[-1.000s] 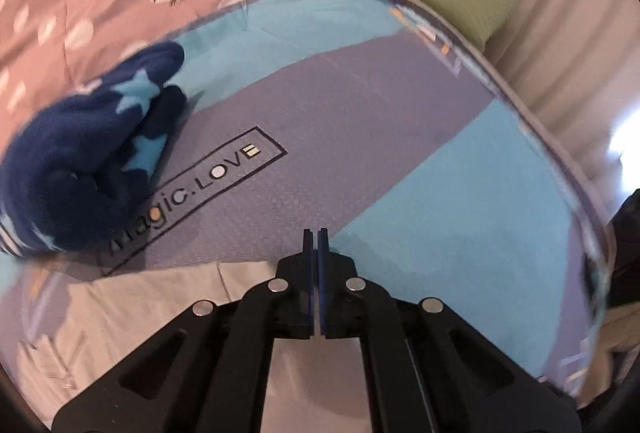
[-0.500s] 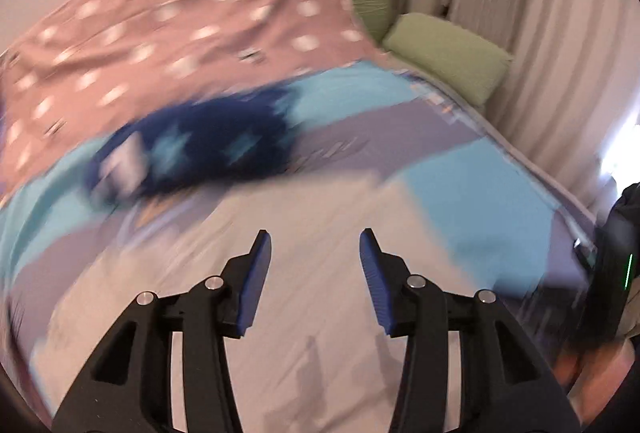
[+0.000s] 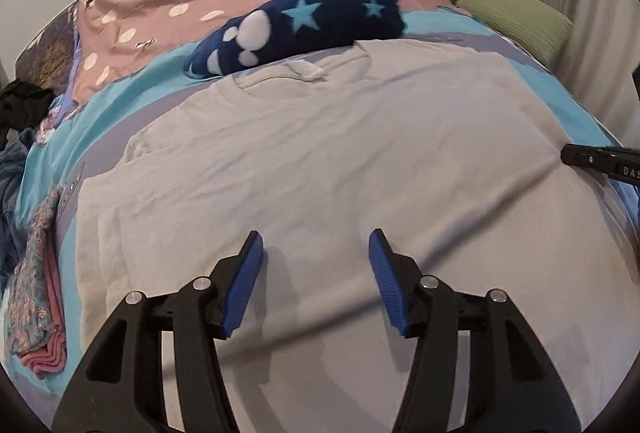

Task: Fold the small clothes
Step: 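Open both tools and lift them away from the folded shirt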

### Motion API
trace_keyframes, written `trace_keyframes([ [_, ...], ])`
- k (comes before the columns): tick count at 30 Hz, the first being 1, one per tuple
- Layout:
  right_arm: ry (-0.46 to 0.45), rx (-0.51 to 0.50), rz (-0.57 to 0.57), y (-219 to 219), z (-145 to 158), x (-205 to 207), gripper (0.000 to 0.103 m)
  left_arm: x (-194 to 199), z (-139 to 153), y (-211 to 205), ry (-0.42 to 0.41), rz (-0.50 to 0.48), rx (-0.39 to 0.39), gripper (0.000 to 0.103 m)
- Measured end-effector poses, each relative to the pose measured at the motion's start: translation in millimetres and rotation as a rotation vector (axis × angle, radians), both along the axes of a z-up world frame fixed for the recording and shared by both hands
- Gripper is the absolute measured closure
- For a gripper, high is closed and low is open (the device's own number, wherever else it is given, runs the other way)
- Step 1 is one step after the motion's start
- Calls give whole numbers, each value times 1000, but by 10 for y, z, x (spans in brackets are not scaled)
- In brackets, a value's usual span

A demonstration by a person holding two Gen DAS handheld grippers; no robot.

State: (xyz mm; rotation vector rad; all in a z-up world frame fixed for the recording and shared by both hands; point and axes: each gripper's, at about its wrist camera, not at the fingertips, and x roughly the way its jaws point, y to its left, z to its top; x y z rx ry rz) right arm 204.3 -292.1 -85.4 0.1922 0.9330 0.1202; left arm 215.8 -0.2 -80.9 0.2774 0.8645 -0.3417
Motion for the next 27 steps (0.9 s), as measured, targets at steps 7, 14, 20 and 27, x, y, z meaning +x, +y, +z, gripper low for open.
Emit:
trace_keyframes([
  [7,-65,-39,-6,3,205,-634,46,-651,118,535,-41,108,19,33],
  [14,-35,54,-81,-325,105,-1227,41,-1458,174,1363,-22,223,-154,31],
  [20,-54,100,-99,-358,121,-1605,44,-1841,-4,1544,39,285,-234,31],
  [27,-118,118,-106,-427,199,-2162,31,-2160,-79,1539,82,273,-316,11],
])
